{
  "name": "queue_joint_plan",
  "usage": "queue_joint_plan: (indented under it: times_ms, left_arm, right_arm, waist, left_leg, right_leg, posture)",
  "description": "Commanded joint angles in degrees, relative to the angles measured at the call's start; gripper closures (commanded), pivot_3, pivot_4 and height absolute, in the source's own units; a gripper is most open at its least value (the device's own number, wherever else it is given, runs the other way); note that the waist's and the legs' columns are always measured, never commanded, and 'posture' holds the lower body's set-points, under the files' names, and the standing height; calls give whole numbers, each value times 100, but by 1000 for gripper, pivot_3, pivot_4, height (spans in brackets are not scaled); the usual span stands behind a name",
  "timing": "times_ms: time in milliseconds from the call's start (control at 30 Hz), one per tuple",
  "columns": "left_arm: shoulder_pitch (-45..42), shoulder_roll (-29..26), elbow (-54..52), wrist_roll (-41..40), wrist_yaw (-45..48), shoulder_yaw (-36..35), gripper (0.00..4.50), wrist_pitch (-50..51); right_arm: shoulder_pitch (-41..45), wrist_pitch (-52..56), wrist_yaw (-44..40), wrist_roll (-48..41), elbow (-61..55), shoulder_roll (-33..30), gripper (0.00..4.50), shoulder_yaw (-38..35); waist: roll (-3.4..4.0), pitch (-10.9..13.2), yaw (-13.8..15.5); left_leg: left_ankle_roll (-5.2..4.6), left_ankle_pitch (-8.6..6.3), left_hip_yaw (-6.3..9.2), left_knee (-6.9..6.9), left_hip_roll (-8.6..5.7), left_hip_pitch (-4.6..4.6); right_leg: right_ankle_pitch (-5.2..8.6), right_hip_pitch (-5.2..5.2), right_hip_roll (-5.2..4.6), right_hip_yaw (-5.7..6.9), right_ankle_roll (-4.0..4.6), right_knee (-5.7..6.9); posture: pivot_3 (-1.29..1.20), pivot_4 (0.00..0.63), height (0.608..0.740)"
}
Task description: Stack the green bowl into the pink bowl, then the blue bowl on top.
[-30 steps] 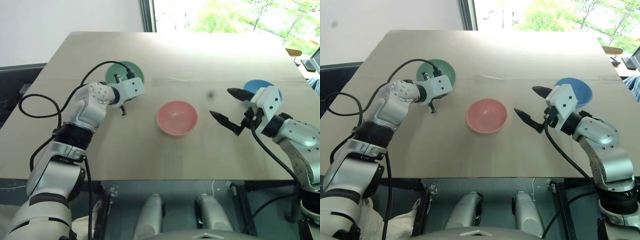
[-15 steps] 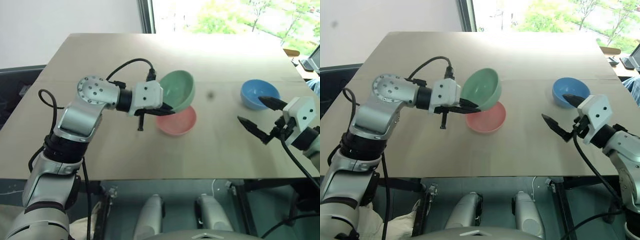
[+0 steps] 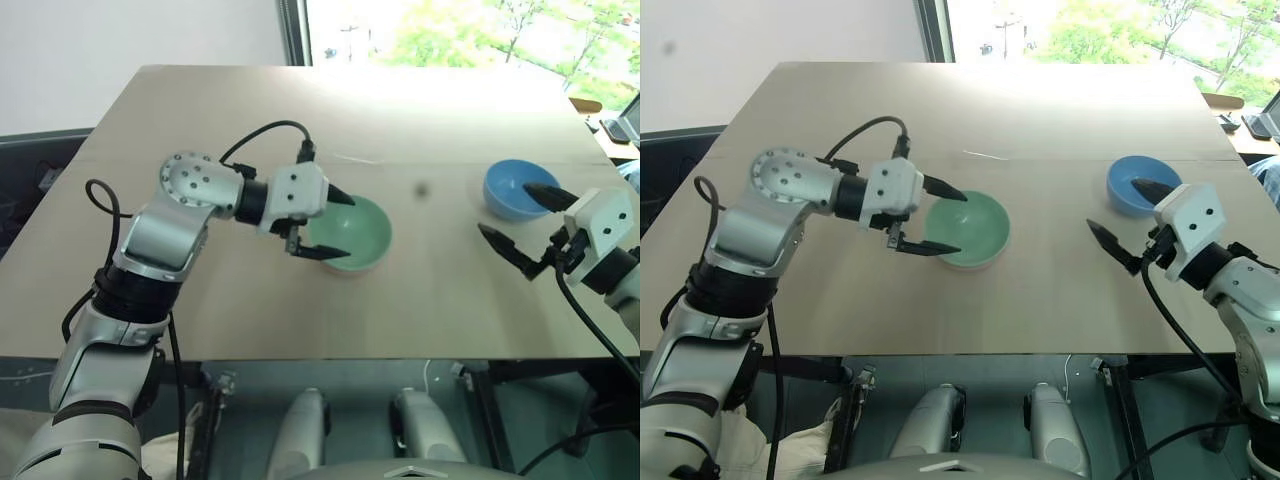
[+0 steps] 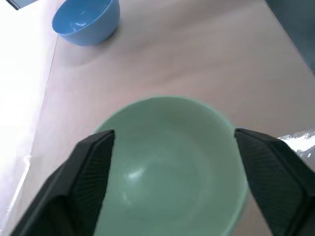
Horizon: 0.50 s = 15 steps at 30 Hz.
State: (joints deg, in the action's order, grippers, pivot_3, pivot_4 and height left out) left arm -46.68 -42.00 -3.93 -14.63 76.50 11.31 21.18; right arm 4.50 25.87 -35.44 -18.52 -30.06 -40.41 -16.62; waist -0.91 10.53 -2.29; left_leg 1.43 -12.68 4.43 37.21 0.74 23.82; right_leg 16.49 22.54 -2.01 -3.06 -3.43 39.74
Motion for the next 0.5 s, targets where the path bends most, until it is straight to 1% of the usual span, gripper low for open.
queue_joint_plan:
  times_ms: [33, 67, 133, 167, 200, 233, 333, 433, 467, 500]
  left_arm:
    - [-234, 628, 597, -775, -1010, -1211, 540, 175]
    - [-125, 726, 765, -763, -1158, -1398, 540, -227]
    - [119, 508, 955, -592, -1081, -1377, 540, -118]
    - [304, 339, 1020, -709, -758, -1403, 120, 1]
    - [437, 275, 1063, -908, -566, -1499, 23, 111]
    - [564, 260, 1127, -998, -524, -1609, 11, -1]
    - [839, 225, 1146, -847, -729, -1730, 11, -436]
    - [1175, 60, 895, -861, -620, -1737, 11, -501]
    - [1281, 21, 790, -904, -611, -1747, 0, -440]
    - [1390, -4, 679, -944, -643, -1770, 0, -411]
  right_arm:
    - [380, 52, 383, 877, 856, -382, 0, 363]
    - [500, 8, 392, 1082, 1162, -485, 0, 536]
    - [809, -180, 336, 1310, 1689, -549, 0, 833]
    - [1089, -295, 286, 1442, 2043, -537, 0, 1051]
    - [1344, -369, 255, 1542, 2358, -502, 0, 1222]
    - [1618, -446, 219, 1643, 2706, -451, 0, 1397]
    - [2295, -818, 124, 1967, 3790, -352, 0, 1829]
    - [2854, -1210, 63, 2153, 4771, -228, 0, 2040]
    - [2996, -1302, 54, 2210, 5018, -204, 415, 2088]
    - [3131, -1411, 1, 2260, 5251, -190, 615, 2145]
  waist:
    - [1, -1, -3]
    - [1, -1, -1]
    - [0, 0, -24]
    - [3, -1, -41]
    - [6, -3, -105]
    - [12, 1, -145]
    - [9, 5, -148]
    - [6, 6, -101]
    - [7, 7, -85]
    - [7, 7, -71]
  left_leg:
    - [0, 0, 1, 1, 0, -1]
    - [0, 0, -2, 2, 0, -4]
    - [0, 0, -3, 8, -2, -4]
    - [0, 0, -3, 6, -1, -5]
    - [0, 0, -10, 0, 0, -11]
    - [0, 0, -14, -5, 2, -12]
    - [0, 0, -14, -5, 4, -4]
    - [0, 0, -11, -2, 0, 3]
    - [0, 0, -12, -2, -1, 2]
    - [0, 0, -14, -5, -4, 3]
  right_leg:
    - [0, -1, 0, 0, 0, -1]
    - [0, -2, 0, -2, 0, 0]
    - [-1, -2, -4, -2, -1, 4]
    - [-1, 0, -2, -4, 0, 3]
    - [-1, 1, 0, -12, 0, 4]
    - [-1, 6, 2, -18, 0, 5]
    - [-1, 15, 2, -17, 1, 6]
    - [-1, 14, -3, -12, 1, 2]
    - [-1, 14, -4, -13, 1, 1]
    - [-1, 14, -8, -14, 1, -1]
  posture:
    - [0, 150, 740]
    - [0, 150, 740]
    - [0, 150, 740]
    - [0, 150, 740]
    - [0, 150, 740]
    - [0, 150, 740]
    - [0, 150, 740]
    - [0, 150, 740]
    - [0, 150, 740]
    - [0, 150, 740]
